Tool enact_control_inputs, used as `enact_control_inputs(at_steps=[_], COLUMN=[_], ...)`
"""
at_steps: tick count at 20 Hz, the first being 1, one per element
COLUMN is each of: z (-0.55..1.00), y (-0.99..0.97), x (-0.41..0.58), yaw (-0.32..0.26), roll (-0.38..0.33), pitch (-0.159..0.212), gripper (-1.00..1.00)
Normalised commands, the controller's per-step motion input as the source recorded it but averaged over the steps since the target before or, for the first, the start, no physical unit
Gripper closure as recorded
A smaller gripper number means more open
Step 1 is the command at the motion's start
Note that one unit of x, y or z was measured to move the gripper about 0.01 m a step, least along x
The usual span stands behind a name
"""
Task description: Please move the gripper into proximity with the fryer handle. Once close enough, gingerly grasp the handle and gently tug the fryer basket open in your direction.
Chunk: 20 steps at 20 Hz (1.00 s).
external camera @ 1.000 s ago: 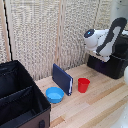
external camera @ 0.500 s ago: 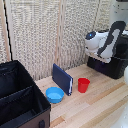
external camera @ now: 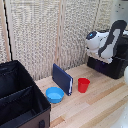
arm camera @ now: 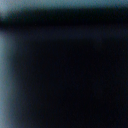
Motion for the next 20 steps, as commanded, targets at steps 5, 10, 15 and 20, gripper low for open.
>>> enact_control_inputs(at_steps=[5,10,15,20], z=[0.17,0.13,0.02,0.52], y=[0.29,0.37,0.93,0.85], x=[-0.002,-0.061,-0.346,-0.137], yaw=[-0.142,-0.118,0.0,-0.035], roll=[0.289,0.295,0.052,0.057], pitch=[0.084,0.084,-0.151,-0.169], gripper=[1.0,1.0,1.0,1.0])
